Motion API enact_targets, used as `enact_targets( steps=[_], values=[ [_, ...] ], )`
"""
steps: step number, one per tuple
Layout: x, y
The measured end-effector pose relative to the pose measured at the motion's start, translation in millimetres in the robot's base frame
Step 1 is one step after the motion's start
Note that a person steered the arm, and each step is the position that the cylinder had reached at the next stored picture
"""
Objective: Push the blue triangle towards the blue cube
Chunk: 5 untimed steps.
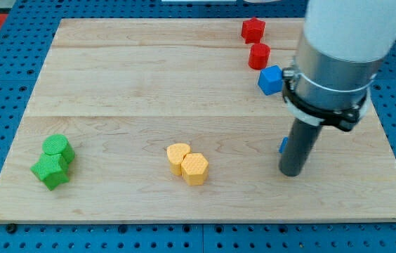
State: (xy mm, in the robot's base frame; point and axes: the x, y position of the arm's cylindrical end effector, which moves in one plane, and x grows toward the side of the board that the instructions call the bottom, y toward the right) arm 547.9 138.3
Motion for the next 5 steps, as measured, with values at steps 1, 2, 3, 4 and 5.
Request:
enact_targets(
  steps=[1,2,3,4,5],
  values=[
    [3.8,5.5],
    [5.2,5.5],
    [-1.0,5.5],
    [-16.8,5.5],
    [-30.9,5.5]
  ],
)
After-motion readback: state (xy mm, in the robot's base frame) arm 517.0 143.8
